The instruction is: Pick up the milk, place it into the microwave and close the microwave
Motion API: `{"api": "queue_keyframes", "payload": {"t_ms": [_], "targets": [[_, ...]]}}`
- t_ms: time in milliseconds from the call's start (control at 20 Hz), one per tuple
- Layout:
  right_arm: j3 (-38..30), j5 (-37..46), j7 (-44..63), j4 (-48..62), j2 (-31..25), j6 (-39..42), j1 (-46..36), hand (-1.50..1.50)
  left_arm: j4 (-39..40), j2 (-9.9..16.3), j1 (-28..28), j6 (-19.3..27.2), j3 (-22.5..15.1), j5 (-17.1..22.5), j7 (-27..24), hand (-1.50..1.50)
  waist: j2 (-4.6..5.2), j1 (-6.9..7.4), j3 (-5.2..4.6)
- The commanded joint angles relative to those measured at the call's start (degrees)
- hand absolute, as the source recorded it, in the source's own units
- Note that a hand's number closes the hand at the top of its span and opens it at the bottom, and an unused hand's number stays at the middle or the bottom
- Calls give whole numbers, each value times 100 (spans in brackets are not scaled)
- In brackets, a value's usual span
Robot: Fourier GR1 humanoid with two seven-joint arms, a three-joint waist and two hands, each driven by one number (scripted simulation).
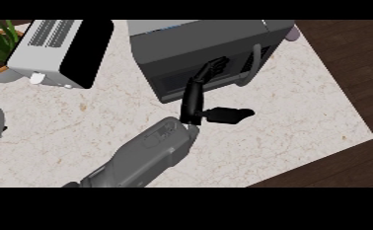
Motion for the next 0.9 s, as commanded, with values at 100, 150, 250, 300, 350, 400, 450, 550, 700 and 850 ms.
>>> {"api": "queue_keyframes", "payload": {"t_ms": [100, 150, 250, 300, 350, 400, 450, 550, 700, 850], "targets": [[-28, 121, 80, 81, -143, -79, -295, 150, 381, 4, -442, 86, 348, 309, -168, -150, 91, 87, -5], [-12, 115, 54, 95, -103, -97, -315, 150, 347, 4, -386, 129, 284, 382, -185, -150, 89, 43, 2], [-38, 122, 74, 126, -123, -133, -400, 150, 413, 4, -473, 130, 287, 416, -234, -150, 100, 43, 4], [2, 153, 84, 94, -150, -120, -445, 150, 379, 4, -415, 161, 217, 474, -255, -150, 96, 17, 0], [-35, 139, 81, 165, -180, -106, -464, 150, 388, 4, -430, 118, 271, 518, -315, -150, 115, 29, 2], [-21, 119, 108, 218, -160, -100, -466, 150, 439, 4, -505, 140, 284, 574, -250, -150, 103, 33, 12], [-48, 167, 58, 221, -191, -108, -461, 150, 481, 4, -473, 89, 324, 595, -348, -150, 115, 32, 11], [-46, 147, 95, 242, -182, -135, -540, 150, 488, 4, -496, 89, 302, 665, -397, -150, 101, 35, 8], [284, -880, 158, 657, 640, 143, -473, 150, 362, 4, -466, 23, 181, 646, -507, -150, 200, 176, 85], [374, -1075, 330, 821, 600, 343, -520, -150, 475, 4, -516, 33, 121, 755, -514, -150, 189, 133, 43]]}}
